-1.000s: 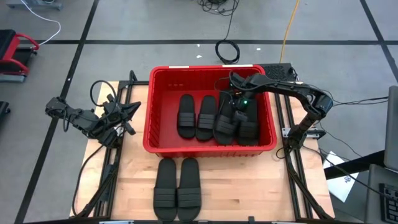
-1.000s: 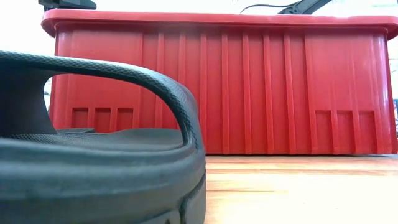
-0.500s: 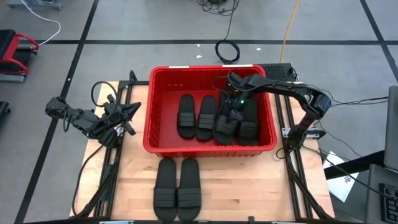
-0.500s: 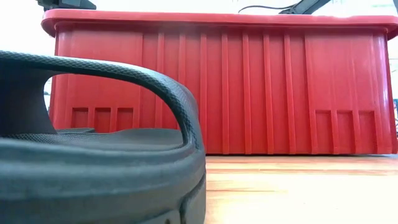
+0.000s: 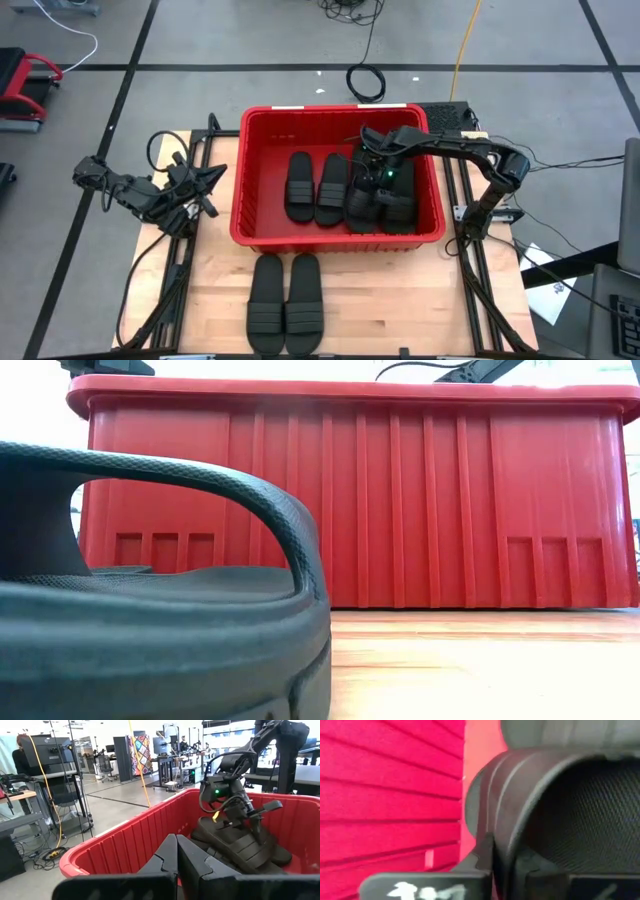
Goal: Pick and place slides into bin
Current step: Put the black slides into the red bin
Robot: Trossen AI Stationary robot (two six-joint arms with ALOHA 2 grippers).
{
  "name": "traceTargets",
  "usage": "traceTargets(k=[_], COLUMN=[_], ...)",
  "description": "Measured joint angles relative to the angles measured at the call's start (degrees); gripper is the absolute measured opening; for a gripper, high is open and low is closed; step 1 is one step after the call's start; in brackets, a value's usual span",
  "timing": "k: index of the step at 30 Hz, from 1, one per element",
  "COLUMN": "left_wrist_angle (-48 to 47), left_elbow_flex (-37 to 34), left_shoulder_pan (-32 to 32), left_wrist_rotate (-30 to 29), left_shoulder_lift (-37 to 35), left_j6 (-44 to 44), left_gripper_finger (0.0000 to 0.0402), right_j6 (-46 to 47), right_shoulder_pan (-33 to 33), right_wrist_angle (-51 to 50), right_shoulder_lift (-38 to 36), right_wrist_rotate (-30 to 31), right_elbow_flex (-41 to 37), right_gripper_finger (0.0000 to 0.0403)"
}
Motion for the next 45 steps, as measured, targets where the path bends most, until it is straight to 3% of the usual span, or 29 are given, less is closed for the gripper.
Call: traceTargets(k=[7,16,32,45], left_wrist_angle=[0.04,0.04,0.13,-1.97], left_elbow_flex=[0.0,0.0,0.0,0.0], left_shoulder_pan=[0.0,0.02,0.01,0.01], left_wrist_rotate=[0.0,0.0,0.11,0.28], left_shoulder_lift=[0.0,-0.02,-0.01,-0.01], left_j6=[0.0,0.0,-1.73,-1.71], left_gripper_finger=[0.0001,0.0001,0.0001,0.0001], right_j6=[-6.66,-13.3,-13.69,-12.42], right_shoulder_pan=[0.59,-0.38,1.02,0.65], right_wrist_angle=[-9.29,-16.64,-15.09,-14.33], right_shoulder_lift=[0.02,0.15,5.16,5.29], right_wrist_rotate=[5.69,4.24,5.6,6.67], right_elbow_flex=[5.48,7.95,8.02,7.9], right_gripper_finger=[0.0006,0.0003,0.0003,0.0087])
